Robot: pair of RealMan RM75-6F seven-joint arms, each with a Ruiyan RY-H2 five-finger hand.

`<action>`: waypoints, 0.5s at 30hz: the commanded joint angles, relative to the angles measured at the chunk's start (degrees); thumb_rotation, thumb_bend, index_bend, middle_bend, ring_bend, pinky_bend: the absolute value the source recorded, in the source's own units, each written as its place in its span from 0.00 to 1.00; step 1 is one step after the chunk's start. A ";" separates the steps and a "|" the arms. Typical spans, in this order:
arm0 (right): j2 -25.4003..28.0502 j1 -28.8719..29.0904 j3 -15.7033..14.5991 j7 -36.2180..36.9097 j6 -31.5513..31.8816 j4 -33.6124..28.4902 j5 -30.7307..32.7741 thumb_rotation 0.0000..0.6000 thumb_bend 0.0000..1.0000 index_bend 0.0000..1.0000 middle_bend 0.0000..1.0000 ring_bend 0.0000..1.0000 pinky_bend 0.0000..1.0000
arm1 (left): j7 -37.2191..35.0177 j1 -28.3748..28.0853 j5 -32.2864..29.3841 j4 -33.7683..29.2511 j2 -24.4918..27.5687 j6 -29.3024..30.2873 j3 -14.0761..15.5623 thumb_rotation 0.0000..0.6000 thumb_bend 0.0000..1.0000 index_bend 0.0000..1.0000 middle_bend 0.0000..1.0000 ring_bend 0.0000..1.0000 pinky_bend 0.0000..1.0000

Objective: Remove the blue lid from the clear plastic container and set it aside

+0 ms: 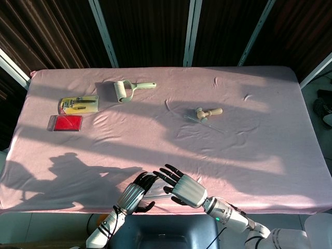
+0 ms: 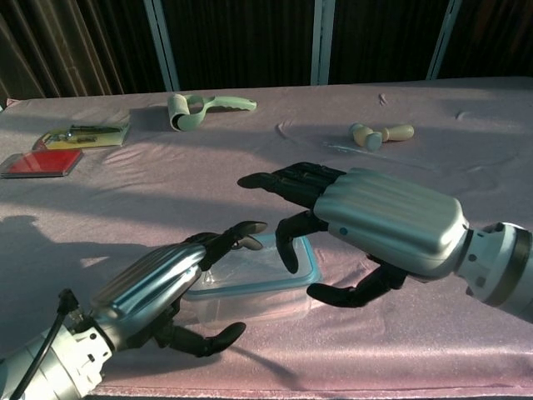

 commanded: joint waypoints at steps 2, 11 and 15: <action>0.17 0.12 -0.03 -0.04 0.08 -0.31 0.24 1.00 0.45 0.64 0.07 0.00 0.00 | 0.00 0.04 0.11 0.04 0.08 -0.04 0.06 1.00 0.34 0.00 0.34 0.26 0.17; 0.75 0.42 -0.05 -0.56 0.20 -1.26 0.70 1.00 0.45 0.64 0.07 0.00 0.00 | -0.26 0.05 0.12 0.08 0.43 -0.19 -0.17 1.00 0.34 0.00 0.35 0.26 0.17; 0.91 0.49 -0.14 -0.76 0.14 -1.58 0.80 1.00 0.45 0.65 0.07 0.00 0.00 | -0.43 0.03 0.11 0.15 0.46 -0.32 -0.17 1.00 0.34 0.00 0.34 0.26 0.17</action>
